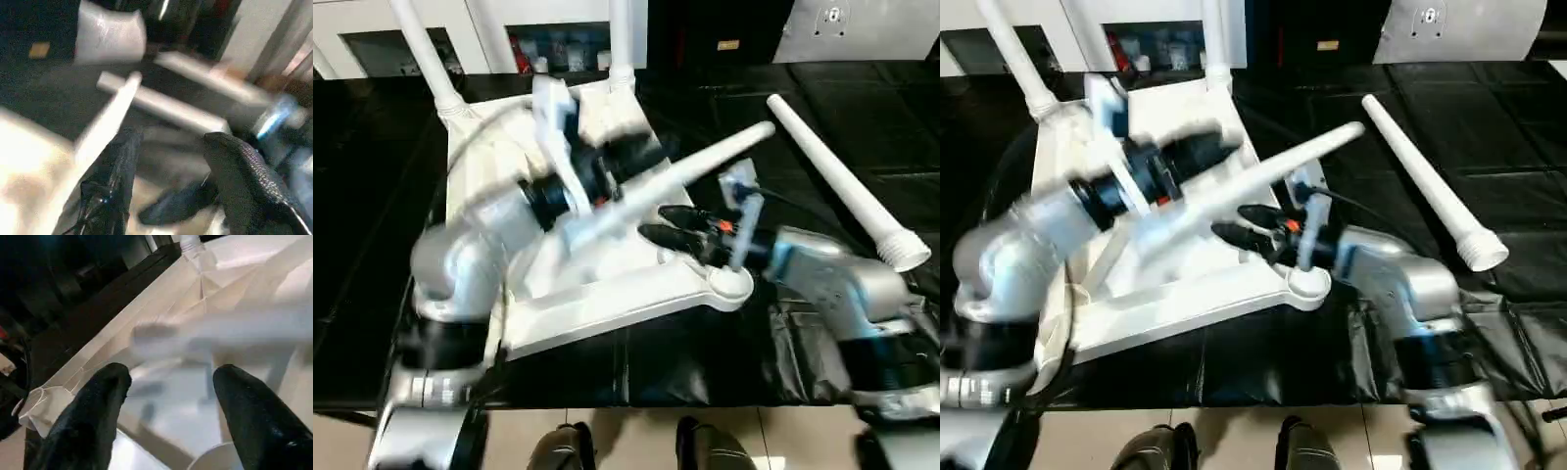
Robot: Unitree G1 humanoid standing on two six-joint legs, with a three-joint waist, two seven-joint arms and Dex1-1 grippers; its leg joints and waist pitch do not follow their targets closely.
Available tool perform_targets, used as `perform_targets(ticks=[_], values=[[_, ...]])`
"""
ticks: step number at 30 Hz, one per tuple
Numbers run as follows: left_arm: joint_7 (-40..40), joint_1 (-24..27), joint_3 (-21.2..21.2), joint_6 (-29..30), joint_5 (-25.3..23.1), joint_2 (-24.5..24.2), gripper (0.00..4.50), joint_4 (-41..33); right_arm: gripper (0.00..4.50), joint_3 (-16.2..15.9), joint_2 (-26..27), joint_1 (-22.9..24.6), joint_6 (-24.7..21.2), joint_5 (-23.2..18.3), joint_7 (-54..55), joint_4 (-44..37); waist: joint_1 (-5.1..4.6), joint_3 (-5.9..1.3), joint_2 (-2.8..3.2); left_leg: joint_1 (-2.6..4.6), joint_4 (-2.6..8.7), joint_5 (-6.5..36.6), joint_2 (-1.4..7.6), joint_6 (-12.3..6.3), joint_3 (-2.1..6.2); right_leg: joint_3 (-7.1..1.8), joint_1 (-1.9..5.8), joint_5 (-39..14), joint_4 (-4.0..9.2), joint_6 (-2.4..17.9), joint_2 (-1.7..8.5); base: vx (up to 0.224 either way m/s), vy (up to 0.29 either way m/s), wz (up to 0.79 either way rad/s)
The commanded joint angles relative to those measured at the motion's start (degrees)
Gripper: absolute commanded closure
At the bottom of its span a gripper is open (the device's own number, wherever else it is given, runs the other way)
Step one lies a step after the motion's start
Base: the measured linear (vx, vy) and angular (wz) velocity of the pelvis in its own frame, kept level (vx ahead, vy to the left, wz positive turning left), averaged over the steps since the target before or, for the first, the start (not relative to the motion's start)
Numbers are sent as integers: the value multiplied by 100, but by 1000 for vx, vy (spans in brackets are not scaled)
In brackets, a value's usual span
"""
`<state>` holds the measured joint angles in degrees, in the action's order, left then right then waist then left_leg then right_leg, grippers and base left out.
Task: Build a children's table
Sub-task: Pick table leg
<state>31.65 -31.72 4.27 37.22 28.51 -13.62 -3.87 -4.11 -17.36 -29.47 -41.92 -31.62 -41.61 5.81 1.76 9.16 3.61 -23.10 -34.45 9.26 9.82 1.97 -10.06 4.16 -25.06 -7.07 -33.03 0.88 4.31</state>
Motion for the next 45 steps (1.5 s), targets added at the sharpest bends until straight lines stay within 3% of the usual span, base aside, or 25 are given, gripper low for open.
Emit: perform_targets(ticks=[1,4,7,9,17,18,20,22,25,27,28,29,30,32,33,34,35,36,37,38,40,42,43,45], values=[[-213,59,152,-167,-407,-105,223,153,170,-9,21,119,-17,-4,54,-122,-7,-554,-134,127,372,970,223,-438,87,-223,353,-2537,429,730,314,0,0,0],[-392,144,475,-929,-1183,-269,223,644,199,-98,-36,314,-98,34,49,-324,-4,-542,-143,126,391,1095,214,-389,99,-219,351,-2676,456,604,318,0,0,0],[-554,162,421,-1410,-1413,-196,223,1059,223,-122,-90,402,-121,35,47,-413,-14,-552,-144,129,388,1160,209,-335,100,-218,351,-2759,470,533,328,0,0,0],[-840,157,287,-1526,-1486,-115,223,1271,241,-141,-130,463,-121,97,73,-487,-3,-551,-122,131,381,1165,205,-324,93,-222,343,-2743,473,520,324,0,0,0],[-800,210,122,-1900,-1503,-39,240,1261,296,-111,-332,673,-13,225,50,-783,4,-572,-148,110,369,1060,209,-416,87,-221,352,-2524,449,732,331,0,0,0],[-799,197,112,-1994,-1542,-39,221,1289,305,-116,-359,687,24,283,112,-807,4,-570,-147,107,366,1071,206,-421,87,-220,350,-2556,449,735,332,0,0,0],[-752,141,135,-2139,-1608,-75,200,1371,308,-71,-346,719,138,355,210,-827,-3,-572,-201,112,370,1068,209,-423,82,-222,344,-2630,458,704,333,0,0,0],[-731,42,153,-2246,-1661,-101,198,1539,280,-13,-303,747,334,405,247,-862,-8,-560,-184,112,369,1110,203,-433,82,-218,325,-2755,476,635,335,0,0,0],[-755,-152,190,-2442,-1844,-152,160,1894,260,48,-235,771,528,459,339,-944,-18,-558,-191,115,382,1192,198,-390,99,-208,334,-2899,482,504,337,0,0,0],[-885,-656,342,-3010,-2348,-302,153,2777,235,57,-178,845,801,694,587,-1077,-23,-537,-117,134,388,1243,184,-354,108,-209,303,-2961,504,392,329,0,0,0],[-885,-739,361,-3080,-2398,-318,153,2911,235,56,-175,859,841,729,616,-1094,-41,-516,-154,111,396,1271,153,-377,87,-203,285,-3033,564,270,284,0,0,0],[-914,-970,391,-3245,-2509,-349,123,3267,223,66,-155,900,935,801,700,-1143,-30,-551,-163,139,394,1284,153,-338,102,-201,309,-2985,536,230,303,0,0,0],[-963,-1055,373,-3291,-2537,-354,115,3384,211,103,-109,929,946,800,791,-1189,-31,-554,-163,127,394,1255,164,-323,109,-203,319,-2919,509,254,317,0,0,0],[-1014,-1199,196,-3342,-2412,-275,110,3504,192,166,9,1068,1046,905,1118,-1389,-22,-563,-2,144,391,1243,181,-296,122,-203,319,-2533,488,499,317,0,0,0],[-1011,-1160,58,-3247,-2244,-194,98,3398,187,193,59,1144,1057,935,1246,-1487,-22,-575,7,132,387,1207,190,-298,120,-205,330,-2335,463,602,320,0,0,0],[-1004,-1118,-31,-3172,-2127,-137,98,3310,187,206,85,1190,1061,952,1312,-1543,-15,-588,-41,114,384,1108,188,-330,113,-206,349,-1983,425,816,313,0,0,0],[-1004,-1118,-31,-3172,-2127,-137,84,3310,179,206,85,1190,1061,952,1312,-1543,-10,-593,-46,116,378,1093,190,-355,107,-214,361,-1858,409,905,316,0,0,0],[-1149,-901,-331,-2976,-1788,60,76,2995,163,278,152,1315,1055,944,1456,-1720,-7,-610,-36,96,367,1005,199,-410,105,-221,397,-1621,360,1085,334,0,0,0],[-1153,-839,-368,-2999,-1743,105,72,2982,153,307,167,1363,1068,950,1498,-1779,-6,-595,-135,90,363,991,191,-494,79,-225,386,-1593,387,1181,331,0,0,0],[-1153,-833,-372,-3002,-1738,110,69,2980,148,310,169,1368,1070,951,1503,-1786,5,-590,-107,91,357,991,185,-523,81,-225,392,-1654,376,1189,338,0,0,0],[-1137,-832,-172,-3343,-2088,-12,51,3359,133,357,243,1464,1152,967,1602,-1867,-9,-585,-110,95,361,1014,171,-610,77,-212,373,-2013,421,987,309,0,0,0],[-1106,-848,-198,-3366,-2096,-21,30,3400,109,295,231,1482,1177,1017,1602,-1892,-26,-570,-111,87,377,1066,170,-534,93,-200,390,-2261,435,822,315,0,0,0],[-1065,-809,-235,-3335,-2097,-36,27,3334,104,203,208,1515,1202,1100,1623,-1930,-35,-545,-77,115,387,1181,183,-487,98,-201,356,-2426,464,777,317,0,0,0],[-1027,-691,-233,-3246,-2111,-65,16,3152,89,128,177,1553,1200,1184,1661,-1956,-41,-535,-64,131,399,1303,197,-413,104,-201,342,-2542,481,739,317,0,0,0]])
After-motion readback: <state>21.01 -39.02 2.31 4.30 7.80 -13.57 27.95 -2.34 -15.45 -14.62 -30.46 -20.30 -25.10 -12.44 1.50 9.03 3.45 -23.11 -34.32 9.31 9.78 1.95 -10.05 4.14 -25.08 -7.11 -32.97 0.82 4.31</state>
